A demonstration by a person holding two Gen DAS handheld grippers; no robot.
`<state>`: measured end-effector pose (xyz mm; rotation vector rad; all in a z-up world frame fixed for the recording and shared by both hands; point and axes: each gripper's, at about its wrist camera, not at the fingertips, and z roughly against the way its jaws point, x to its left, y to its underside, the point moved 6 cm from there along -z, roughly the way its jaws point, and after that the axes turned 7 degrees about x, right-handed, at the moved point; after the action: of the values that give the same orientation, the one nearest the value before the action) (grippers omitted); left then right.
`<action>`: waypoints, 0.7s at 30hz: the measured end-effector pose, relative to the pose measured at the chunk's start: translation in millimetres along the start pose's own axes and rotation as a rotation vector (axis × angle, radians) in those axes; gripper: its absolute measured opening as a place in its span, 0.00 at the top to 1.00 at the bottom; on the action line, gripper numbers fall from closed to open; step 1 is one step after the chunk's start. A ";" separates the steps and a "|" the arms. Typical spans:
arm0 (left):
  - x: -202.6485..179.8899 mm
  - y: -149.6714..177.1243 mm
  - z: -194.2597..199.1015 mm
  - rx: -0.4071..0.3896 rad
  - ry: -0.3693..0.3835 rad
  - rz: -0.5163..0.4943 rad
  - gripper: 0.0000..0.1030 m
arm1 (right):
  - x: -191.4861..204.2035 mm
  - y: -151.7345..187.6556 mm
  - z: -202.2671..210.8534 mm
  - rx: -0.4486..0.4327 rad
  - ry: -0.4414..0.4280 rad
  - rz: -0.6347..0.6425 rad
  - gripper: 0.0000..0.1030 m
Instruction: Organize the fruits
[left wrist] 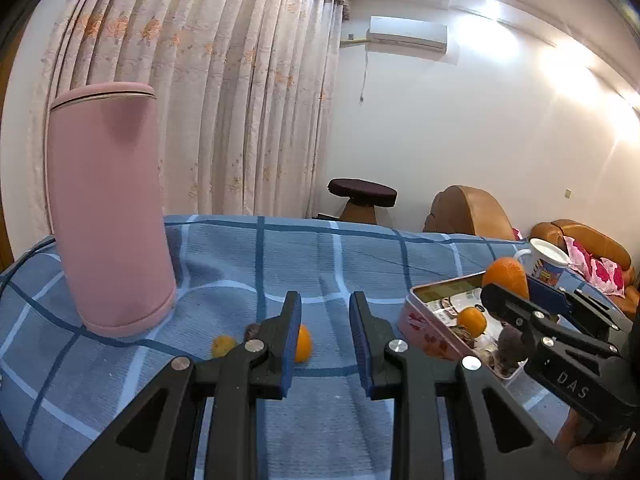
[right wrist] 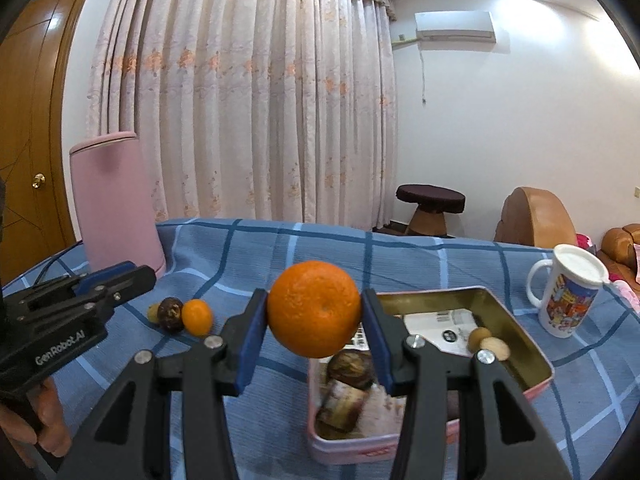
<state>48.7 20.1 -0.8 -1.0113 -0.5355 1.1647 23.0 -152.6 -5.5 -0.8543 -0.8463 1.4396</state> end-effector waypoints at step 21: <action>97.9 3.5 15.7 0.097 -0.174 0.046 0.68 | -49.8 2.7 8.1 0.014 -0.002 -0.080 0.52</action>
<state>68.3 116.9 -10.1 -0.8477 -0.5898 1.3145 16.1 -202.6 -3.0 -0.8000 -0.8613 1.3748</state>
